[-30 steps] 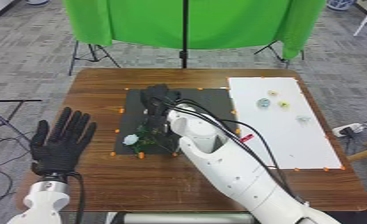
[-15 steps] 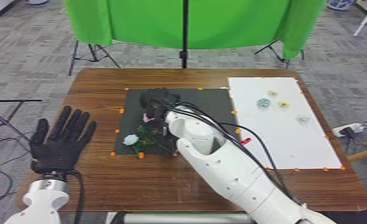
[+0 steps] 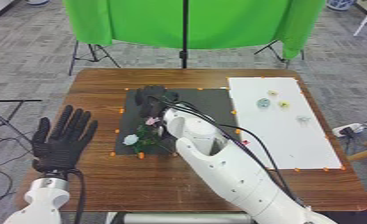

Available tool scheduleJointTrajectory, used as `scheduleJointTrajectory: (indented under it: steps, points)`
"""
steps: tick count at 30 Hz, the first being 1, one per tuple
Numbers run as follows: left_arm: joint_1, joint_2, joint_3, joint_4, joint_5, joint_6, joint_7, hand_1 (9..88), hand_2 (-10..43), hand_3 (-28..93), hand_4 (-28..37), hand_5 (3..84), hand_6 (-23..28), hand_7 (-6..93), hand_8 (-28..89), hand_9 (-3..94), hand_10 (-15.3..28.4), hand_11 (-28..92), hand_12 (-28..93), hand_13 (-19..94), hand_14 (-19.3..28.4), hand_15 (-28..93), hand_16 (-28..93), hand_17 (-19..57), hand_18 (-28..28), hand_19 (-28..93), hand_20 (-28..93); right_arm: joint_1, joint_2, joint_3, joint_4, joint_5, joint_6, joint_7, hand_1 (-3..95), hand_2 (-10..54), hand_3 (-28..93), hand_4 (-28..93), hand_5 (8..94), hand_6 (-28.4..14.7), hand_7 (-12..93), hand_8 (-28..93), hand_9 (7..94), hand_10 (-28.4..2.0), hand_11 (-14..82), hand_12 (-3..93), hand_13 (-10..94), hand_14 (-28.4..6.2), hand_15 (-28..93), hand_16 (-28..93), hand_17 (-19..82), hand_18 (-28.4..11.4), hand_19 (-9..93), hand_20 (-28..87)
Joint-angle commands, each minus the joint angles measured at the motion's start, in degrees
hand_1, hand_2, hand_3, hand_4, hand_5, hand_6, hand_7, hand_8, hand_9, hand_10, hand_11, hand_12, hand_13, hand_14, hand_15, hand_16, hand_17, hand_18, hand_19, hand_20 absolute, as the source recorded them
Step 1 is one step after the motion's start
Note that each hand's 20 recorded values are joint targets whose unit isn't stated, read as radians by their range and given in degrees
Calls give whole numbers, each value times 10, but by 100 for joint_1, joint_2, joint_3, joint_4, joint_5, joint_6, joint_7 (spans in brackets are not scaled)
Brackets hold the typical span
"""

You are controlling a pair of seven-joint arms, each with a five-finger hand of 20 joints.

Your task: Arrange flowers

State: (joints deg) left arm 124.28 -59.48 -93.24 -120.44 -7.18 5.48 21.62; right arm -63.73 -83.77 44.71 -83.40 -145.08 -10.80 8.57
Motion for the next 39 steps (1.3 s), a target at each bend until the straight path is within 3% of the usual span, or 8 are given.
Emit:
scheduleJointTrajectory:
  steps: [1,4,6,9,13,19,22,39]
  points:
    - [28,-102,27,56,-54,74,-48,280,126,740,-283,458,103,93,-84,402,165,166,100,295,159,313,-67,-68,134,328,113,83,77,29,48,-267,-231,153,470,-95,815,-283,629,-12,233,-149,654,-133,186,162,617,-107,531,277,292,-216,838,397]
    - [174,-121,-32,-9,-50,57,-9,280,126,741,-283,458,104,94,-84,402,165,167,101,296,159,314,-67,-68,134,328,113,57,183,33,-56,-235,-370,256,492,-95,765,-281,657,-30,385,-31,666,-140,205,170,612,-115,542,274,292,-216,841,398]
    - [130,-140,-43,26,-47,85,-36,280,127,741,-283,458,104,95,-84,402,165,167,100,296,159,315,-68,-68,134,328,113,63,178,99,-20,-224,-519,180,477,-95,769,-281,663,-33,491,20,661,-149,207,170,597,-126,575,220,292,-218,841,401]
    - [190,-134,-58,-13,-37,68,-8,280,127,741,-283,459,104,94,-84,403,165,167,100,296,158,314,-69,-68,134,328,113,12,218,167,-126,-281,-916,39,456,-95,771,-281,704,-31,532,64,652,-158,198,168,576,-138,591,206,289,-220,845,404]
    - [208,-139,-51,-15,-36,28,-40,281,128,740,-283,460,104,94,-84,403,164,168,100,296,158,314,-68,-68,134,329,113,-66,221,228,-278,-334,-1538,-180,434,-95,769,-277,762,-35,480,58,643,-160,179,162,542,-144,595,196,277,-221,841,407]
    - [272,-155,-71,-41,-52,13,-44,280,128,740,-283,460,103,95,-84,403,164,168,100,295,160,316,-68,-69,134,329,113,-123,242,177,-376,-114,-1553,-57,355,-38,795,-271,833,-12,310,-33,609,-162,127,144,510,-157,572,181,259,-225,821,416]
    - [294,-150,-80,-52,-55,23,-35,280,129,740,-283,460,103,95,-85,403,164,168,99,296,159,315,-68,-69,134,329,113,-131,258,141,-377,3,-1345,38,349,-24,794,-276,822,-10,220,-35,599,-161,117,143,509,-158,572,178,259,-225,820,419]
    - [227,-169,-51,-4,-92,57,-83,280,131,741,-283,461,103,97,-85,404,165,168,99,296,159,316,-69,-70,134,332,113,-165,233,162,-309,80,-1126,248,328,-6,827,-266,661,3,137,-126,553,-173,106,133,510,-161,588,171,266,-232,836,416]
